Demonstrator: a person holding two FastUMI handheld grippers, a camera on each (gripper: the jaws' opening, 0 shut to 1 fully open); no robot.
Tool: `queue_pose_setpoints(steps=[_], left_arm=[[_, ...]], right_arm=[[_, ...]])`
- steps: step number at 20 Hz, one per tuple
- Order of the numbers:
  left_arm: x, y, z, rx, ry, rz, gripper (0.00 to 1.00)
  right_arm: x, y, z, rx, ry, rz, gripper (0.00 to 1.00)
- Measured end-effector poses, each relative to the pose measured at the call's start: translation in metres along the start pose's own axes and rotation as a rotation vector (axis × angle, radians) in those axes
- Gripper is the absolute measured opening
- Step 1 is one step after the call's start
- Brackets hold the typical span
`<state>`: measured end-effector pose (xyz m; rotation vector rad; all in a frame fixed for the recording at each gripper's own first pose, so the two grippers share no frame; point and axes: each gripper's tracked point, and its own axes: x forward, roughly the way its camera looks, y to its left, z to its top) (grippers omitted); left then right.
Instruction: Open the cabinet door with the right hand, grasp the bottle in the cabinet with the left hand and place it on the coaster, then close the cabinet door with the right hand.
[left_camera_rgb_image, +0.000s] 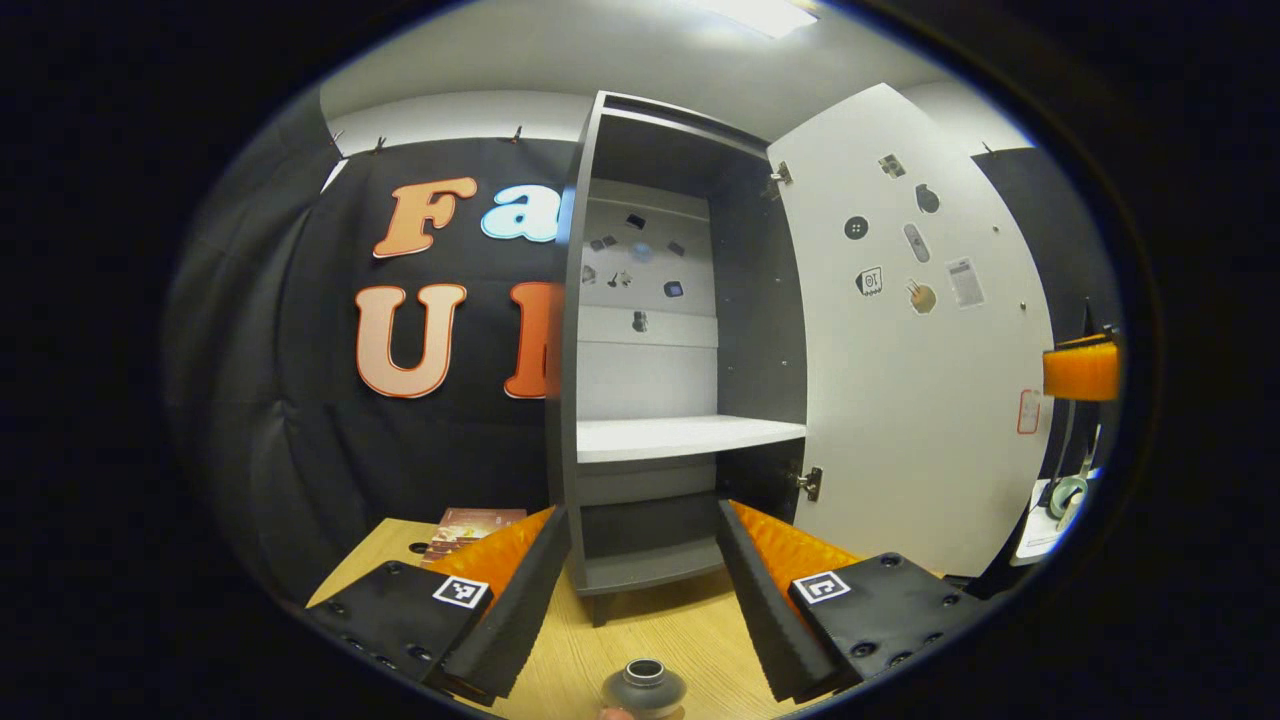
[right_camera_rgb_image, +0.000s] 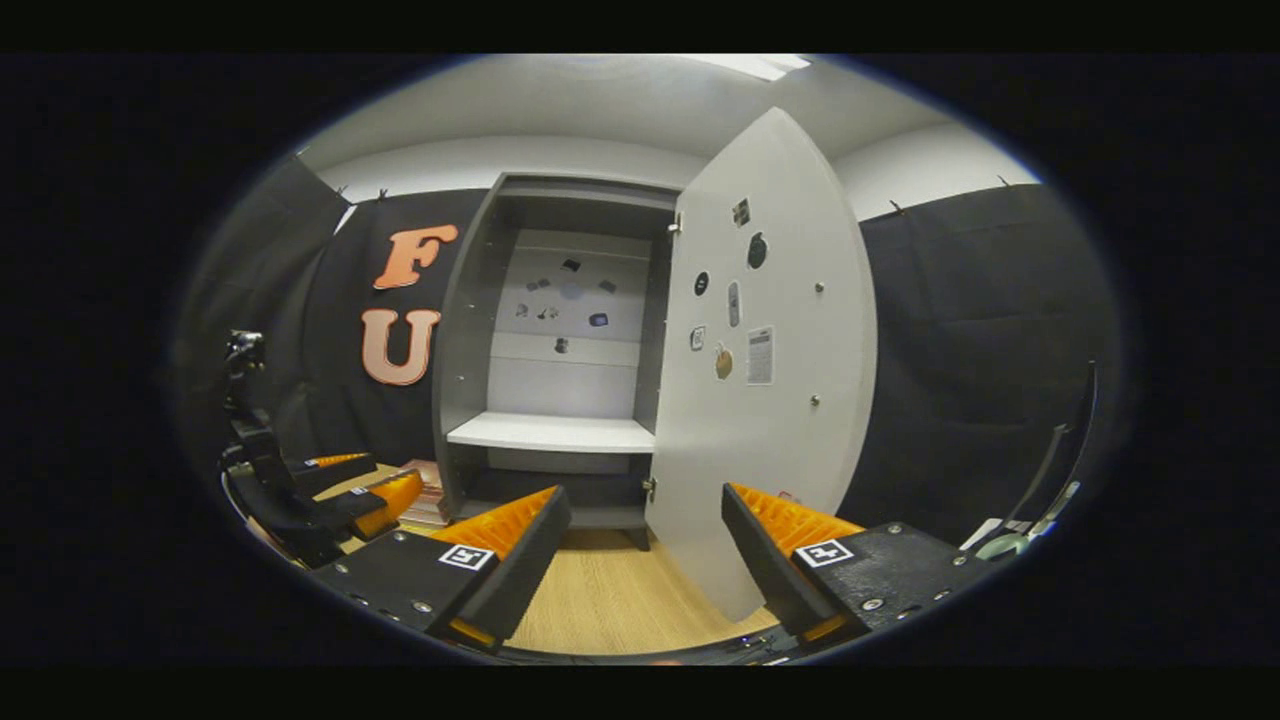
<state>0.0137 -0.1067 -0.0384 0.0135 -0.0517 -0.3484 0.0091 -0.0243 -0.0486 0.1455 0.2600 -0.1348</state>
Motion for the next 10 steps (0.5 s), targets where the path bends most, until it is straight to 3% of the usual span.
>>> queue_pose_setpoints(steps=[5, 10], left_arm=[[-0.013, -0.011, 0.018, -0.034, 0.03, 0.026, 0.95], [-0.023, -0.011, 0.033, -0.056, 0.032, 0.08, 0.95]], right_arm=[[-0.006, -0.03, 0.006, 0.019, -0.025, -0.005, 0.94], [-0.011, -0.087, 0.013, 0.025, -0.039, -0.078, 0.94]])
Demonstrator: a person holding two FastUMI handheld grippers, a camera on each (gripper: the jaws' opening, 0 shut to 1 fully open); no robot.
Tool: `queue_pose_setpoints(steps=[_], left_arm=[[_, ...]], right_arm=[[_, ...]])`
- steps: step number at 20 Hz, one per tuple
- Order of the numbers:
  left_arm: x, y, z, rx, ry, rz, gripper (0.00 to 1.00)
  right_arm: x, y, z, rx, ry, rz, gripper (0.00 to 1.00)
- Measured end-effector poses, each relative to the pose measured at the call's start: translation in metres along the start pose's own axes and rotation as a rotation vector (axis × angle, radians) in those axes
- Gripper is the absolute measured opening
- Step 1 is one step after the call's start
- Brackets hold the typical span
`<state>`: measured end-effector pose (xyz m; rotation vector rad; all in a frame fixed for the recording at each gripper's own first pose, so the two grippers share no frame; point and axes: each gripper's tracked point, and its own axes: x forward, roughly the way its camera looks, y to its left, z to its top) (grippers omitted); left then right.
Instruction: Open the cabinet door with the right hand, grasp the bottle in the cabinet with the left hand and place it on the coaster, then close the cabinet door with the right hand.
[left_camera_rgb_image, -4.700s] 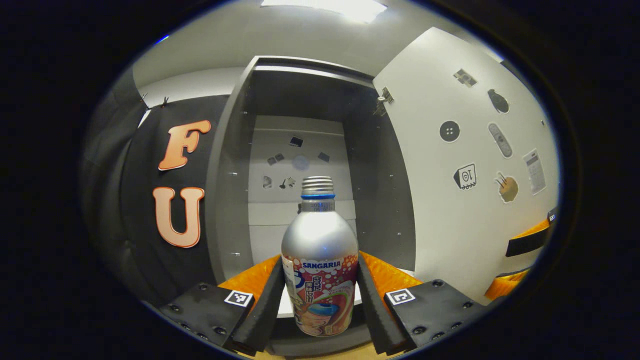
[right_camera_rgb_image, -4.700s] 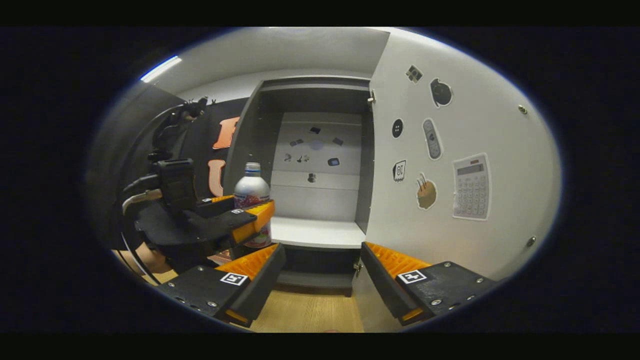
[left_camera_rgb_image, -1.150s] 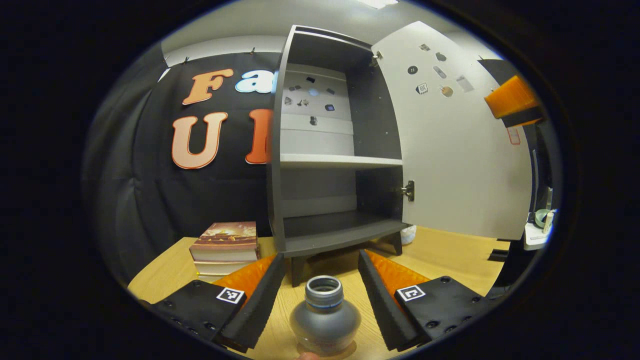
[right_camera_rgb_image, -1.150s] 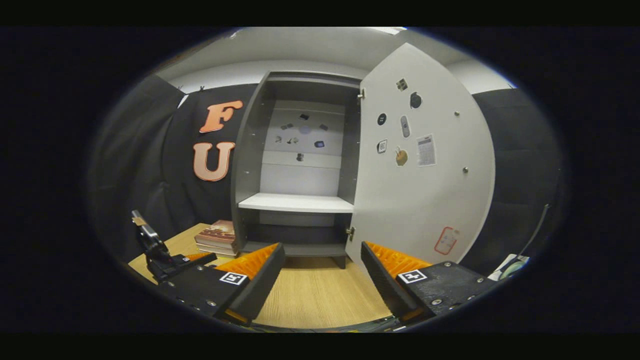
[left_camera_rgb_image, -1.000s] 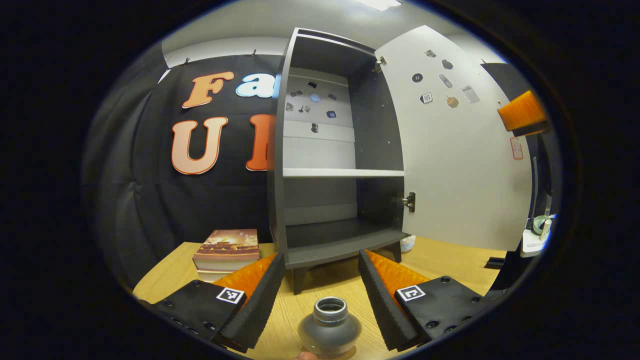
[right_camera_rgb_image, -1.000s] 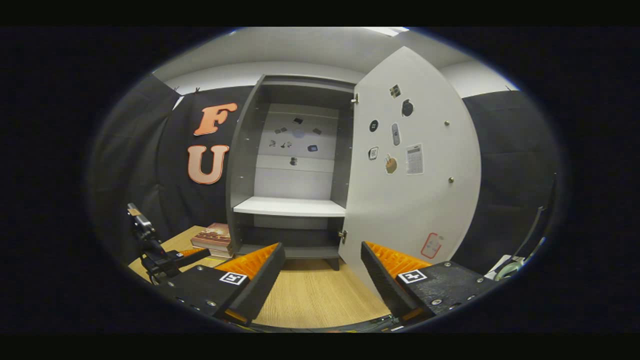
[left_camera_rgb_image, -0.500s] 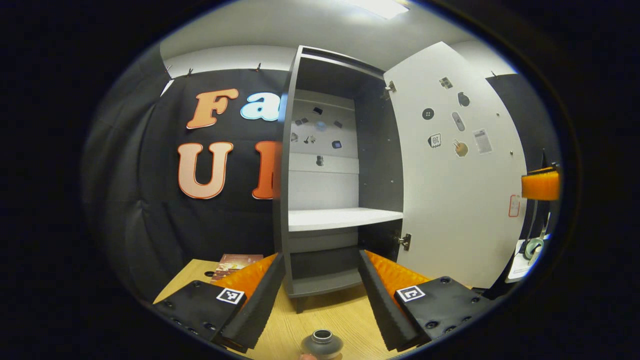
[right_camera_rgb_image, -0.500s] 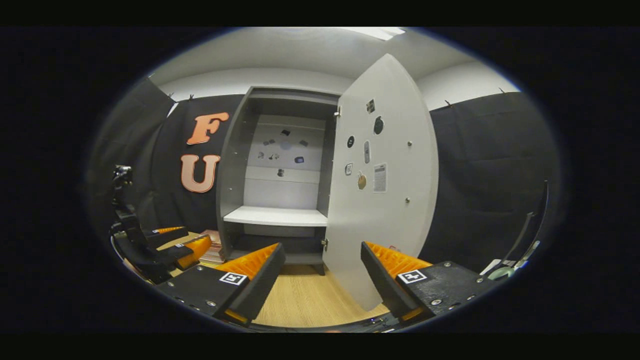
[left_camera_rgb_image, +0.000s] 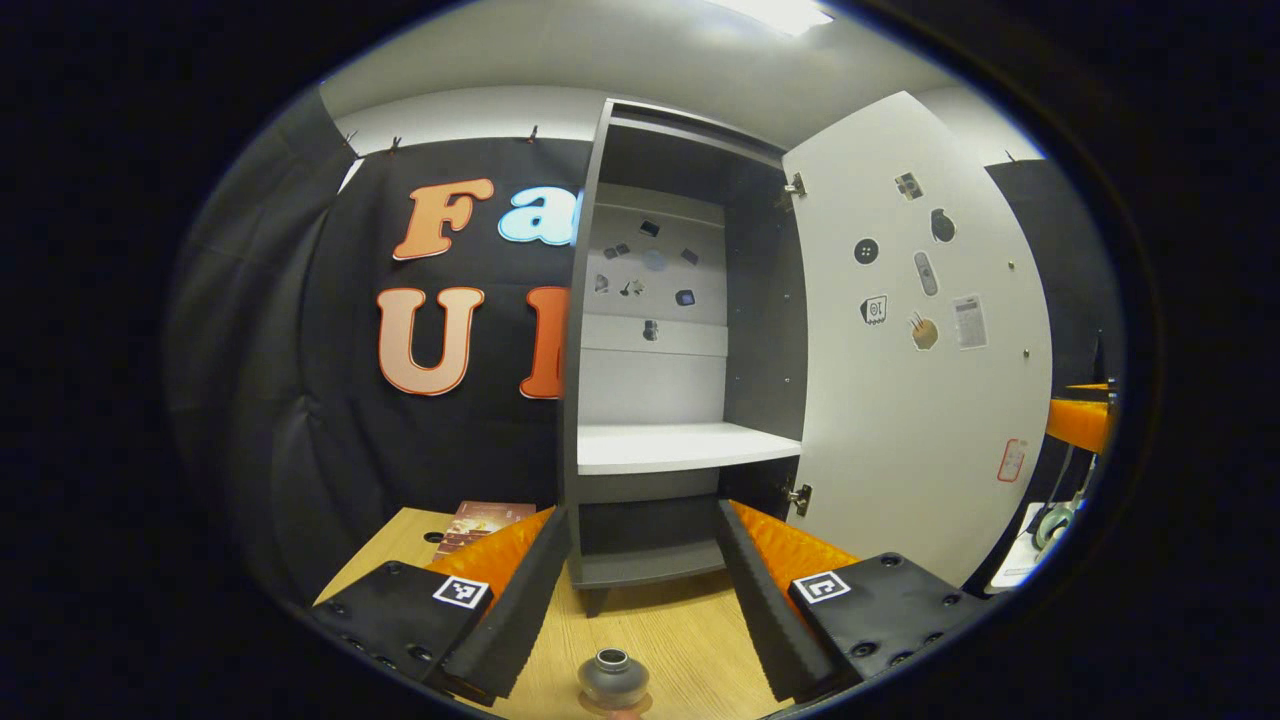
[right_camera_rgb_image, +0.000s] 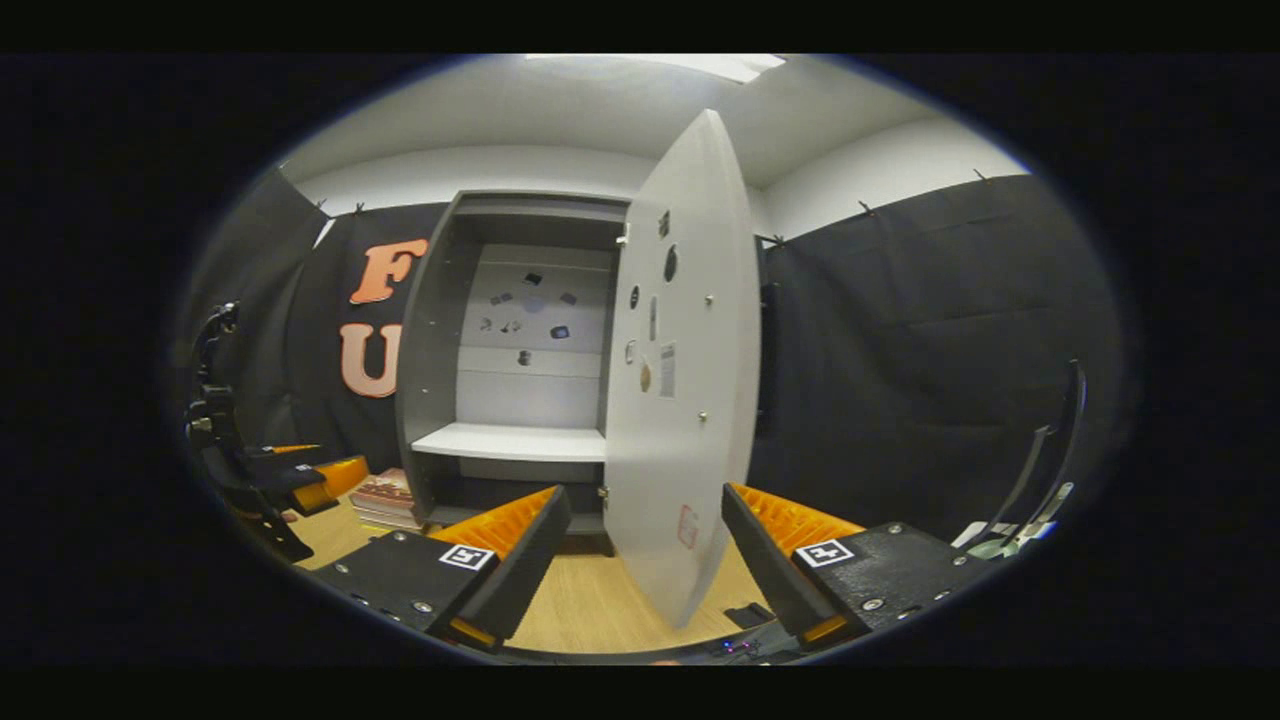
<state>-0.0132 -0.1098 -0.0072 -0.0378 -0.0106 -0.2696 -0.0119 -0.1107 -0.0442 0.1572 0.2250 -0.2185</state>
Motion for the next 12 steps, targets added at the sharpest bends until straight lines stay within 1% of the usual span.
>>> queue_pose_setpoints(steps=[2, 5, 7, 9, 10, 11, 12], left_arm=[[-0.003, -0.001, 0.005, -0.01, -0.003, 0.016, 0.95], [-0.009, -0.001, 0.017, 0.021, -0.02, 0.041, 0.95], [-0.013, -0.003, 0.024, 0.037, -0.036, 0.047, 0.95], [-0.015, -0.01, 0.028, 0.039, -0.043, 0.047, 0.95], [-0.017, -0.013, 0.029, 0.037, -0.046, 0.044, 0.95], [-0.019, -0.015, 0.031, 0.037, -0.049, 0.046, 0.94], [-0.02, -0.015, 0.034, 0.038, -0.054, 0.048, 0.95]], right_arm=[[0.001, -0.03, -0.001, -0.014, -0.002, -0.049, 0.94], [0.008, -0.075, 0.0, -0.037, 0.004, -0.136, 0.94], [0.019, -0.093, -0.001, -0.043, 0.014, -0.155, 0.94], [0.03, -0.093, 0.003, -0.021, 0.013, -0.117, 0.94], [0.032, -0.09, 0.006, -0.003, 0.006, -0.089, 0.91], [0.035, -0.091, 0.009, 0.006, -0.003, -0.074, 0.94], [0.036, -0.089, 0.012, 0.019, -0.012, -0.05, 0.92]])
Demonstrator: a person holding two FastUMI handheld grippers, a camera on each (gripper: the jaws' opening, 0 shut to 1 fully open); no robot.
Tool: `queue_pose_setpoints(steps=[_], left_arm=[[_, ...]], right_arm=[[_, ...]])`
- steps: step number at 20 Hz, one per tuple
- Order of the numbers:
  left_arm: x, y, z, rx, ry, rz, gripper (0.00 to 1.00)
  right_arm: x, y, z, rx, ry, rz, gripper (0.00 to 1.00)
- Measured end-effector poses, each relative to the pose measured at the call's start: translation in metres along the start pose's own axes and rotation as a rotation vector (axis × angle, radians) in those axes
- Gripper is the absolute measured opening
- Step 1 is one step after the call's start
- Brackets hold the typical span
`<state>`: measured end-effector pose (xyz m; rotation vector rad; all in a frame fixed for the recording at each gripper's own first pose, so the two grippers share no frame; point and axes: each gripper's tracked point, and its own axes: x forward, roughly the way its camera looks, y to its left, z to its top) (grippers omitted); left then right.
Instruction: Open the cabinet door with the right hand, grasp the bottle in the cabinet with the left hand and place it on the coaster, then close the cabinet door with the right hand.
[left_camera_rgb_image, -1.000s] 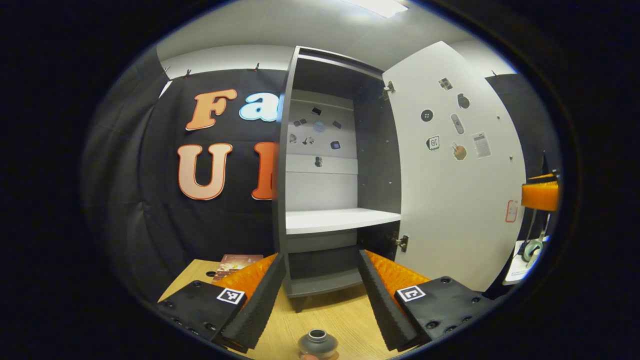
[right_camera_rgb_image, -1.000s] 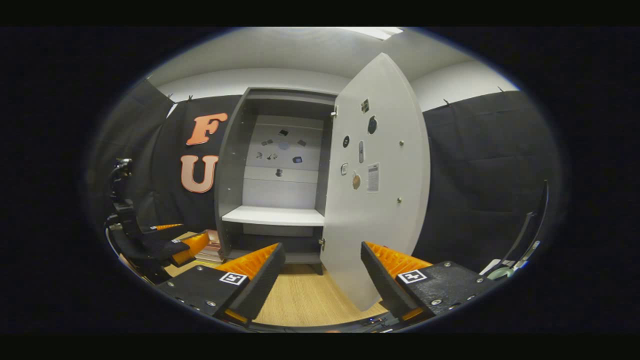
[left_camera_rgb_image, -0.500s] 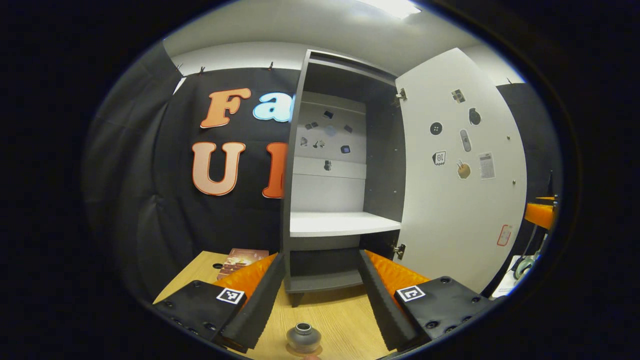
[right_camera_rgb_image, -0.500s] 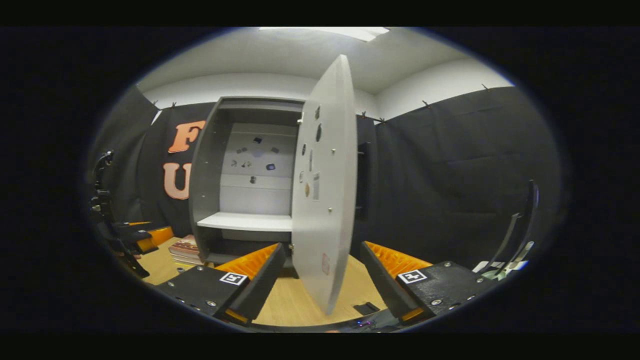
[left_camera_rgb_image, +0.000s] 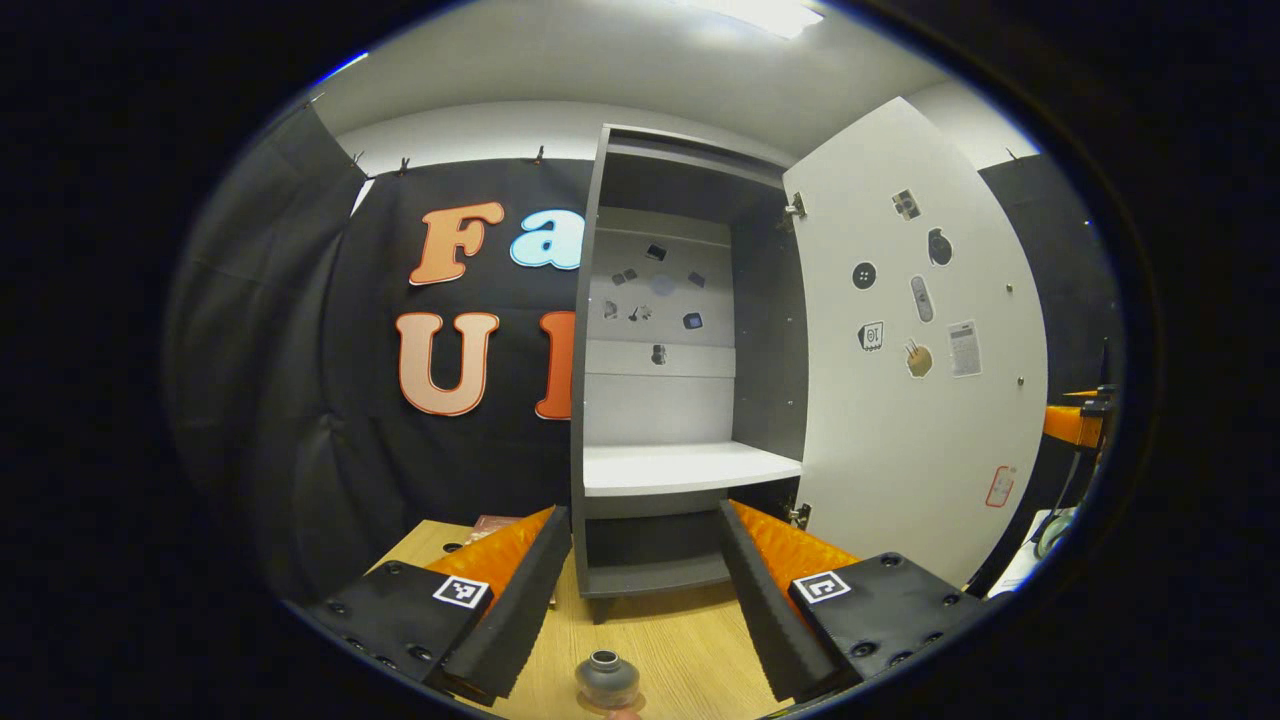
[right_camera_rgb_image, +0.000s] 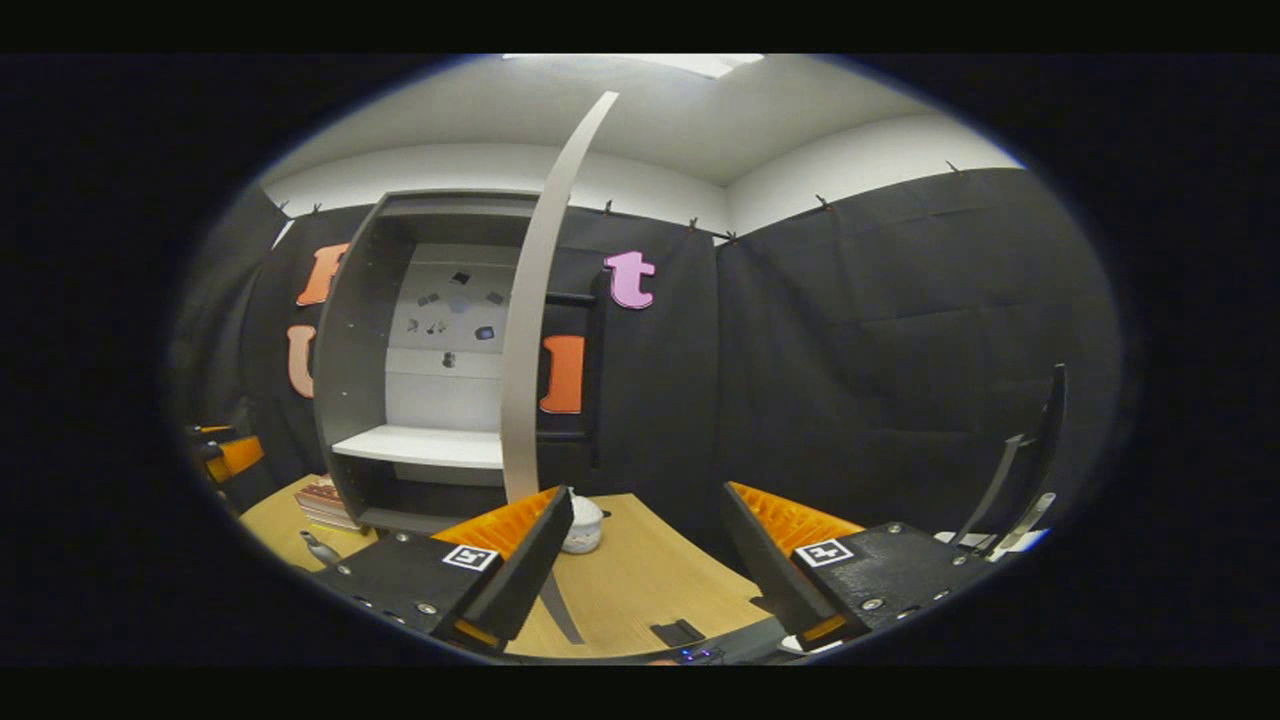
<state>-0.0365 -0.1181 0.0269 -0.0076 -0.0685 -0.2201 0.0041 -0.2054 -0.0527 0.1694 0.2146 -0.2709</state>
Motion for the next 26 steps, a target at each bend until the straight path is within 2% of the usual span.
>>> queue_pose_setpoints(steps=[5, 10, 13, 14, 15, 18, 19, 20, 22, 23, 26], left_arm=[[-0.001, 0.005, 0.004, -0.014, 0.003, 0.017, 0.95], [0.003, 0.026, 0.005, -0.057, 0.004, 0.04, 0.95], [0.009, 0.048, 0.006, -0.063, -0.012, 0.047, 0.95], [0.012, 0.057, 0.006, -0.059, -0.014, 0.047, 0.95], [0.015, 0.066, 0.005, -0.049, -0.009, 0.047, 0.95], [0.027, 0.089, 0.009, -0.038, -0.029, 0.035, 0.95], [0.031, 0.095, 0.009, -0.036, -0.029, 0.028, 0.94], [0.035, 0.101, 0.009, -0.035, -0.031, 0.022, 0.94], [0.044, 0.108, 0.006, -0.039, -0.027, -0.001, 0.94], [0.047, 0.112, 0.006, -0.04, -0.025, -0.011, 0.94], [0.057, 0.127, 0.006, -0.033, -0.029, -0.035, 0.94]], right_arm=[[-0.005, 0.039, 0.001, 0.106, 0.032, 0.147, 0.91], [-0.008, 0.127, 0.007, 0.086, 0.041, 0.304, 0.91], [-0.004, 0.177, 0.01, 0.094, 0.026, 0.363, 0.91], [-0.002, 0.191, 0.013, 0.096, 0.016, 0.37, 0.97], [0.004, 0.203, 0.015, 0.095, 0.013, 0.374, 0.91], [0.018, 0.242, 0.029, 0.094, -0.012, 0.389, 0.91], [0.023, 0.255, 0.031, 0.097, -0.02, 0.391, 0.98], [0.028, 0.268, 0.033, 0.093, -0.028, 0.389, 0.92], [0.038, 0.288, 0.036, 0.063, -0.056, 0.374, 0.93], [0.044, 0.302, 0.035, 0.051, -0.063, 0.372, 0.98], [0.065, 0.333, 0.031, 0.063, -0.057, 0.367, 0.98]])
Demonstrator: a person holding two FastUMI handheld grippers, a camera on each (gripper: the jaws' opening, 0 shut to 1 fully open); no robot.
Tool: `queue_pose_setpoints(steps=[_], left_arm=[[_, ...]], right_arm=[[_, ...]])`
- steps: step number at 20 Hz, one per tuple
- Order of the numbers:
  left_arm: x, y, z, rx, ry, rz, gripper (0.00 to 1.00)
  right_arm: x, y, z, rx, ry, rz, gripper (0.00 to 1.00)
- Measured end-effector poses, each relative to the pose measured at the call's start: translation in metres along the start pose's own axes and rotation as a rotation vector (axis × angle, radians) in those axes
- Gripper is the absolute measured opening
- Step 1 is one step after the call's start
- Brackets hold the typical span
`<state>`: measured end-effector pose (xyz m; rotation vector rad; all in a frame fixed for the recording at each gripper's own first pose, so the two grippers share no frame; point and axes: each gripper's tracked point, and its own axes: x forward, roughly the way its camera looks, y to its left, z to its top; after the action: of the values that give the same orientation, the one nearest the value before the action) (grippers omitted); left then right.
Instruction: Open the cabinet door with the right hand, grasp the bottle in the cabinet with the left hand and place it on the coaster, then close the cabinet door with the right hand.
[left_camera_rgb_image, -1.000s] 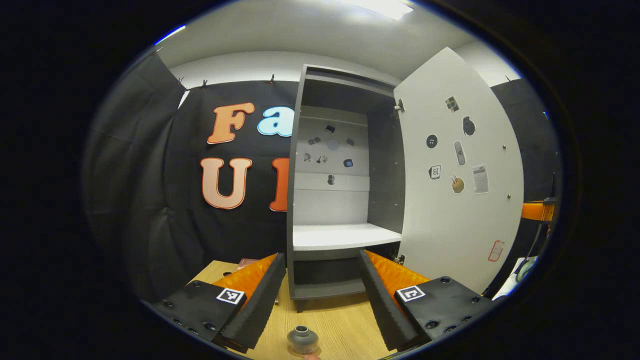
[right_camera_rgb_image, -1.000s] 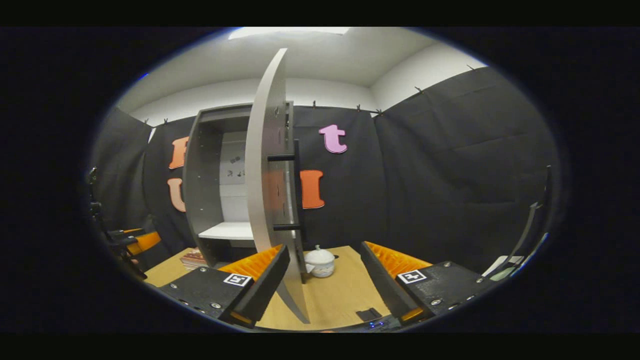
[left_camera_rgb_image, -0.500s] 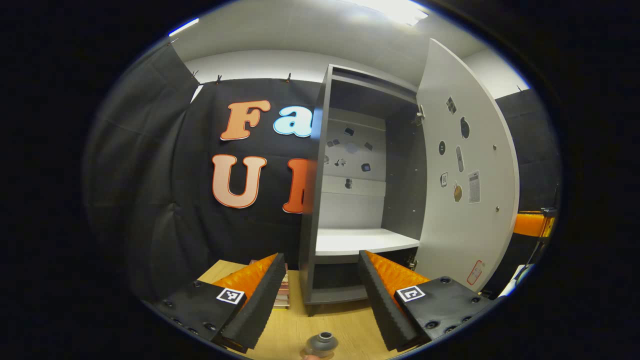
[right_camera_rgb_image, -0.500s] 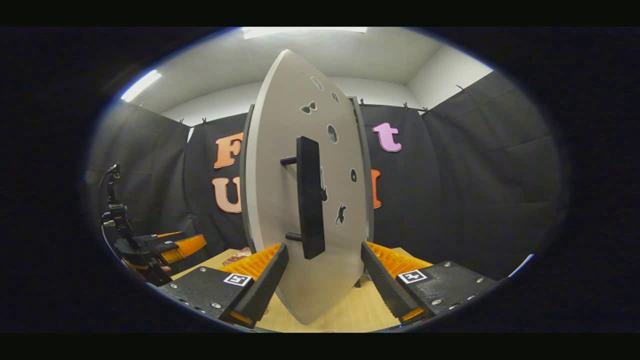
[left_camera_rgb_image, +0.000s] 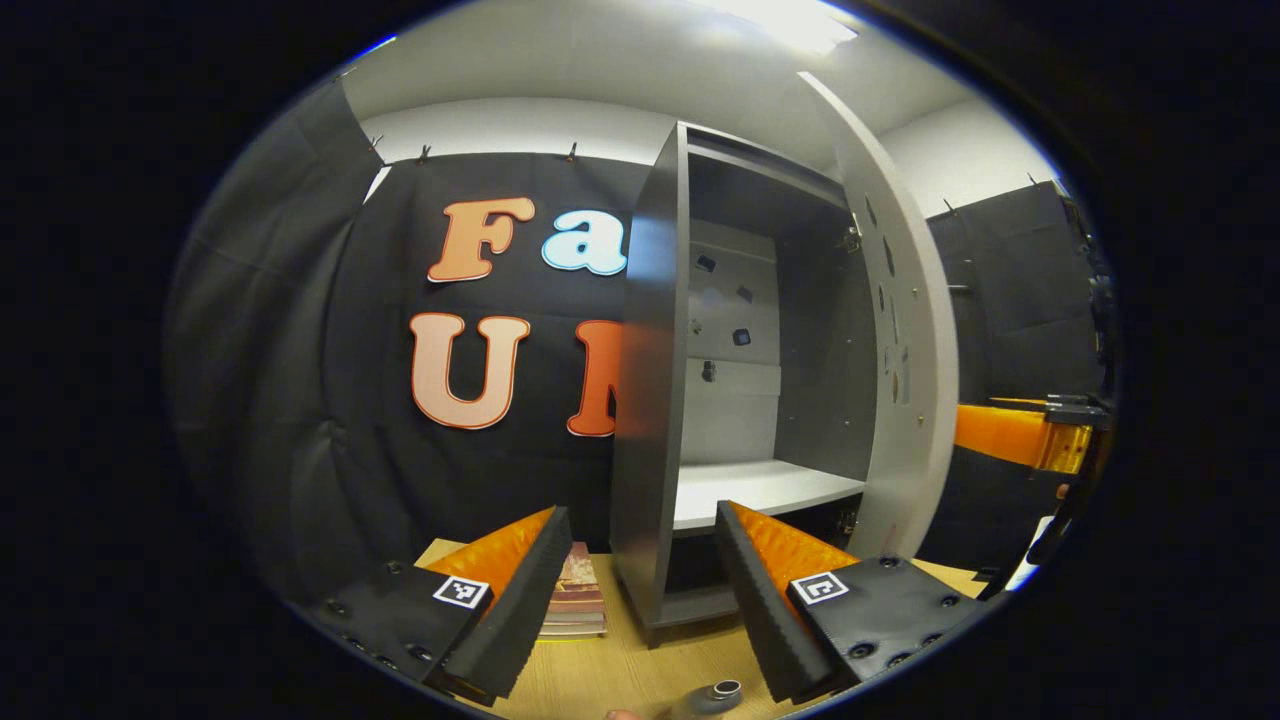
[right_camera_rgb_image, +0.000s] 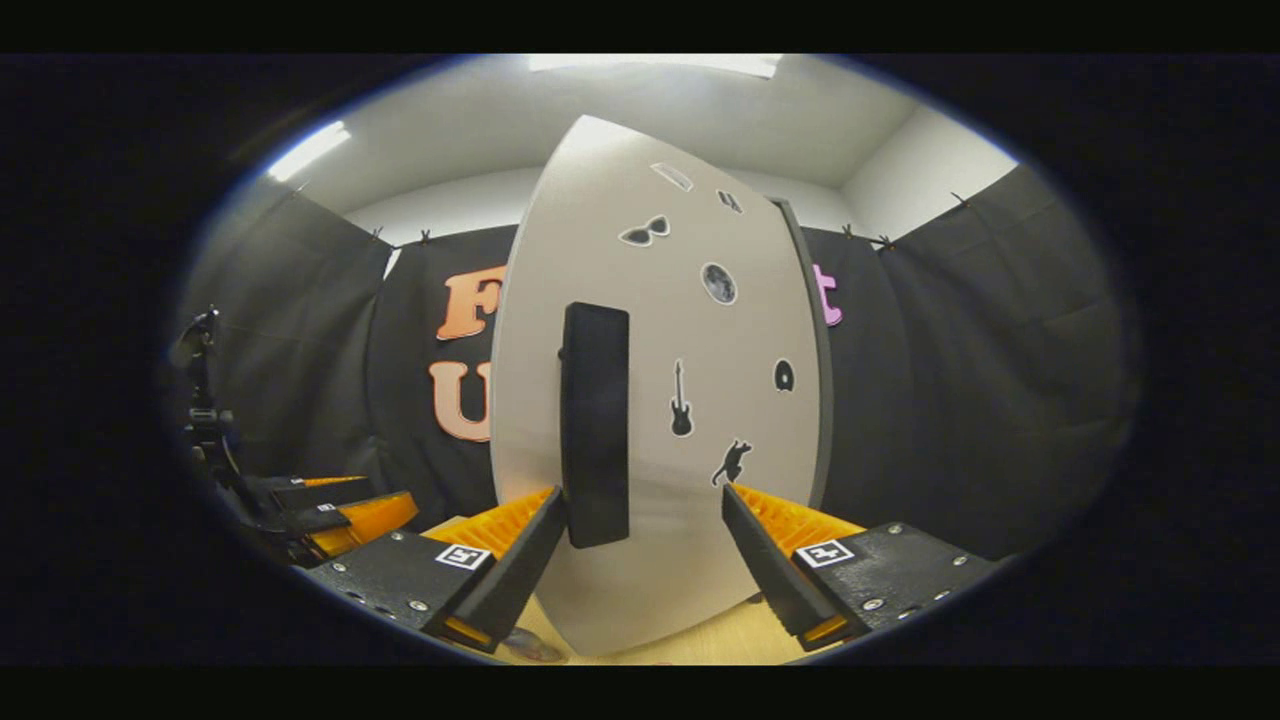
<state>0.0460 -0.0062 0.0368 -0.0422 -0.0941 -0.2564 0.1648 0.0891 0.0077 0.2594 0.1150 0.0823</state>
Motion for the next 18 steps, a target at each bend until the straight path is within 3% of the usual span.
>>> queue_pose_setpoints(steps=[7, 12, 15, 18], left_arm=[[0.009, 0.016, -0.006, -0.014, 0.021, 0.002, 0.94], [0.022, 0.02, -0.017, -0.035, 0.041, 0.05, 0.94], [0.023, 0.027, -0.023, -0.038, 0.054, 0.101, 0.94], [0.021, 0.029, -0.026, -0.018, 0.07, 0.131, 0.94]], right_arm=[[0.03, 0.017, -0.007, 0.053, 0.041, 0.044, 0.97], [0.054, 0.024, -0.014, 0.041, 0.065, 0.124, 0.98], [0.065, 0.03, -0.019, 0.093, 0.09, 0.175, 0.93], [0.066, 0.033, -0.022, 0.127, 0.106, 0.193, 0.95]])
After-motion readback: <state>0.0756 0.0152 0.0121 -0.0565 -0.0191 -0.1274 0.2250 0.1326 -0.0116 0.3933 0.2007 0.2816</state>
